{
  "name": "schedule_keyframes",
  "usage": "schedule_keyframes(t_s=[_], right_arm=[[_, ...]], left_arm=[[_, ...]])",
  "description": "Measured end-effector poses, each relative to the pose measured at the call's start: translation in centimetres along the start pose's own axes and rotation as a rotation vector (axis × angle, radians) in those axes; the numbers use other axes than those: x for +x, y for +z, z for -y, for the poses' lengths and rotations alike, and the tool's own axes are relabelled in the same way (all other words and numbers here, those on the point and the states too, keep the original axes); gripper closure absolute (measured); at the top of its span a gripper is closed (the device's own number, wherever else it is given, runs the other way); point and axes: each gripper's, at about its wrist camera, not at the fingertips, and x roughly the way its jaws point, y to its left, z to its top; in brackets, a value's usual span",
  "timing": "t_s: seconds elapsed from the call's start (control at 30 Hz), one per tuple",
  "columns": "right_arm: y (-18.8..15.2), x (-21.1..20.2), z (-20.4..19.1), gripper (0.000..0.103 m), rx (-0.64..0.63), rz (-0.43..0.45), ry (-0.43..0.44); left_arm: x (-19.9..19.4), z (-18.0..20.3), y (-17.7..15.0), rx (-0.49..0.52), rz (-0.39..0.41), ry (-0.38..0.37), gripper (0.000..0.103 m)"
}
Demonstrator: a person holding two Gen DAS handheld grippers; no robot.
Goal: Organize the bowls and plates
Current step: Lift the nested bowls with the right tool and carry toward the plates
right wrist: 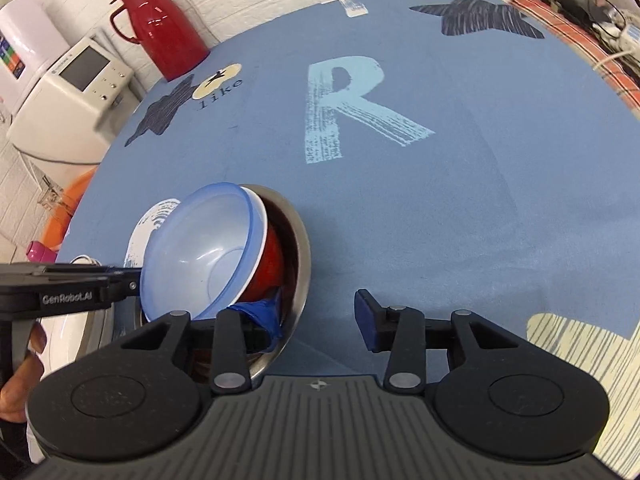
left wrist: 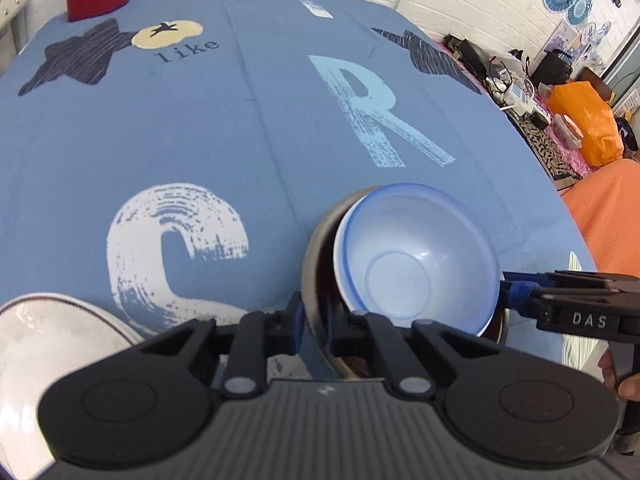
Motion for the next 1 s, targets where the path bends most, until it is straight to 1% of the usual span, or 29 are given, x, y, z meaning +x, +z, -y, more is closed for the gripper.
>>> schedule_keyframes(t_s=[0.07,0.2,0.33,0.43,0.5,0.53,0.57,0.6,0.63,0.67,0.73,0.83,0.9,1.0], right_arm=[[0.1,0.1,-0.2,0.079,-0.002,-0.008,0.006],[0.1,0.6,-0.6,0.081,-0.016,-0.015,0.007],[0.1,0.5,-0.8,0.083,-0.024,-0.011,0.012],[0.4,0.0,-1.2,0.085,-0.029,0.000,0.018],[0.7,-0.5,-1.6,0.085,-0.030,0.003,0.048],[0.8,-0.6,-1.8,0.083,-0.025,-0.001,0.071],[1.0,-0.5,-2.1,0.084,-0.044,0.000,0.064],[1.0,-0.3,-2.6,0.084,-0.087,0.005,0.030],[1.0,0.0,-2.6,0.084,-0.086,0.003,0.016],[1.0,0.3,-2.2,0.084,-0.056,-0.007,0.034],[0.8,0.9,-1.7,0.084,-0.015,-0.025,0.086],[0.5,1.7,-1.8,0.081,-0.003,-0.060,0.077],[0.7,1.7,-1.6,0.081,0.022,-0.064,0.075],[1.1,1.3,-2.3,0.079,-0.061,-0.035,0.018]], left_arm=[[0.0,-0.4,0.2,-0.016,0.005,-0.009,0.103],[-0.2,-0.4,0.2,-0.009,0.017,0.007,0.103],[-0.3,-0.4,0.1,0.000,0.022,0.011,0.103],[-0.5,-0.7,0.4,-0.013,0.020,0.003,0.103],[-0.8,-0.7,0.7,-0.015,0.032,0.012,0.103],[-0.9,-0.7,0.8,-0.015,0.038,0.016,0.103],[-1.0,-0.8,0.9,-0.021,0.039,0.014,0.103],[-1.0,-0.9,1.0,-0.029,0.042,0.001,0.103],[-1.0,-1.0,1.0,-0.036,0.042,-0.012,0.103],[-0.9,-1.2,1.0,-0.041,0.035,-0.016,0.103],[-0.4,-1.4,0.8,-0.043,0.019,0.001,0.103],[-0.4,-1.9,0.5,-0.044,0.023,-0.025,0.103],[-0.4,-1.9,0.5,-0.041,0.021,-0.022,0.103],[-0.4,-1.8,0.5,-0.022,0.010,-0.028,0.099]])
